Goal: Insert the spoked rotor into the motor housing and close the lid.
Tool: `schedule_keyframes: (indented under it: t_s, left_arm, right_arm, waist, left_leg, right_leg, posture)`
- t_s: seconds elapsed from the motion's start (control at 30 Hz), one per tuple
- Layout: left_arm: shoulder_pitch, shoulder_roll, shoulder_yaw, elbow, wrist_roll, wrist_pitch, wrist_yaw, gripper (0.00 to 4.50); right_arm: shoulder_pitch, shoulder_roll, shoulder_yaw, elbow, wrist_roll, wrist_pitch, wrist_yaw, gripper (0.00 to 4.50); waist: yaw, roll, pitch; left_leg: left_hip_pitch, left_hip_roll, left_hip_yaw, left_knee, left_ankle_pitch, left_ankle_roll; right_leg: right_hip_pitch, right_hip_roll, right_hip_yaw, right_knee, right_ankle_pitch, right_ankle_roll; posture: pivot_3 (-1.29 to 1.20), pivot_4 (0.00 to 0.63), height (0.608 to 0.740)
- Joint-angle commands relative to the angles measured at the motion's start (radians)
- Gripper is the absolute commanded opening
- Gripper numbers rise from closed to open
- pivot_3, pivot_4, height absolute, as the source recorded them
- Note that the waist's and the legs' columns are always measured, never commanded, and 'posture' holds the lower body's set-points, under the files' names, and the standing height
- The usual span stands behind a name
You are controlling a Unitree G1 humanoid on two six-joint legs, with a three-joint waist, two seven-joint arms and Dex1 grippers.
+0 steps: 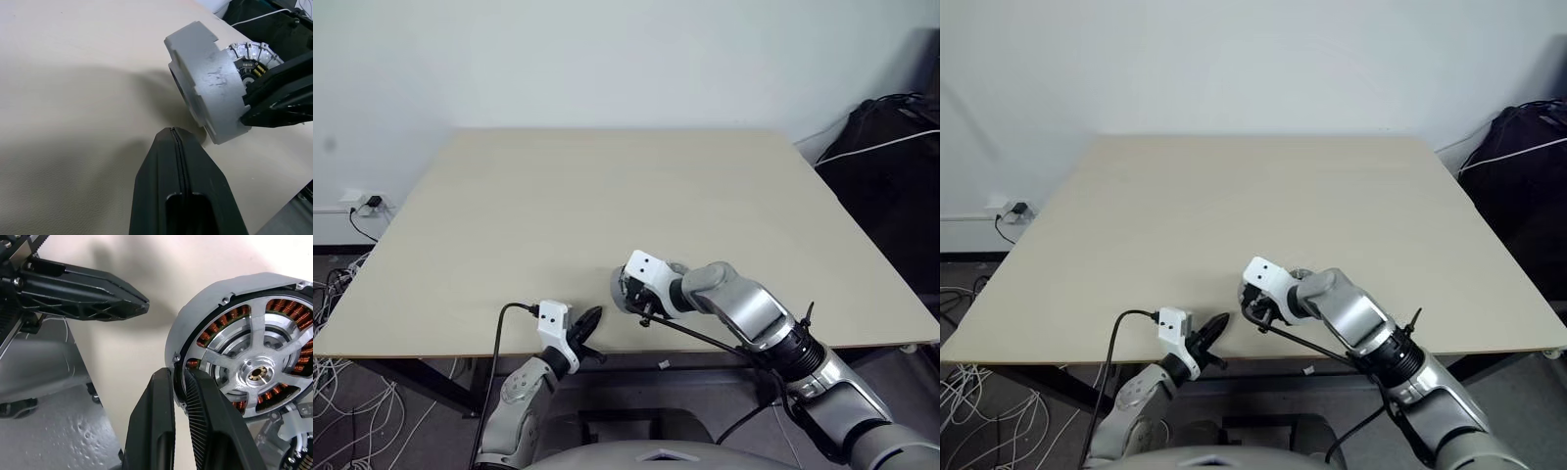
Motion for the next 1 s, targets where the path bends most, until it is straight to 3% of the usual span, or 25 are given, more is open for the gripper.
schedule_keyframes:
  t_s: [0.03,0.37,0.4,0.67,0.8,1.0]
  left_arm:
    - [-0.009,-0.004,0.009,-0.013,-0.005,-0.016,-0.003,0.00]
    - [-0.008,-0.005,0.014,-0.006,-0.008,-0.019,-0.009,0.00]
    - [-0.008,-0.005,0.014,-0.005,-0.008,-0.019,-0.010,0.00]
    - [-0.010,-0.005,0.016,0.003,-0.010,-0.021,-0.015,0.00]
    - [-0.013,-0.006,0.016,0.008,-0.010,-0.021,-0.016,0.00]
    - [-0.018,-0.006,0.019,0.012,-0.013,-0.019,-0.021,0.00]
  right_arm:
    - [-0.035,0.008,-0.019,0.004,-0.004,-0.020,-0.028,1.07]
    - [-0.030,0.032,-0.044,-0.038,0.051,-0.013,-0.022,4.31]
    - [-0.028,0.029,-0.042,-0.052,0.063,-0.011,-0.014,4.48]
    - [0.000,0.007,-0.055,-0.163,0.185,-0.015,0.063,4.48]
    - [0.029,0.072,-0.174,-0.240,0.340,-0.065,0.120,4.48]
    - [0.010,0.181,-0.282,-0.131,0.253,-0.230,-0.084,4.48]
  waist:
    - [0.000,0.000,0.000]
    - [-0.003,0.000,0.000]
    - [-0.003,0.000,0.000]
    - [-0.003,0.000,0.000]
    - [-0.004,0.000,0.000]
    - [-0.003,-0.001,-0.001]
  left_leg:
    - [0.000,0.000,0.000,0.000,0.000,0.000]
    - [0.000,0.000,0.000,0.000,0.000,0.000]
    - [0.000,0.000,0.000,0.000,0.000,0.000]
    - [0.000,0.000,0.000,0.000,0.000,0.000]
    - [0.000,0.000,-0.001,0.000,0.000,0.000]
    - [0.001,0.000,0.000,0.000,0.000,0.000]
  right_leg:
    - [0.000,0.000,0.000,0.000,0.000,0.000]
    - [0.000,0.000,0.000,0.000,0.000,0.000]
    - [0.000,0.000,0.000,0.000,0.000,0.000]
    - [0.000,0.000,0.000,0.000,0.000,0.000]
    - [-0.001,0.000,0.000,0.000,0.000,0.000]
    - [0.000,0.000,-0.001,0.000,0.000,0.000]
  posture:
    - [0.00,0.000,0.740]
    - [0.00,0.000,0.740]
    - [0.00,0.000,0.740]
    - [0.00,0.000,0.740]
    - [0.00,0.000,0.740]
    - [0.00,0.000,0.740]
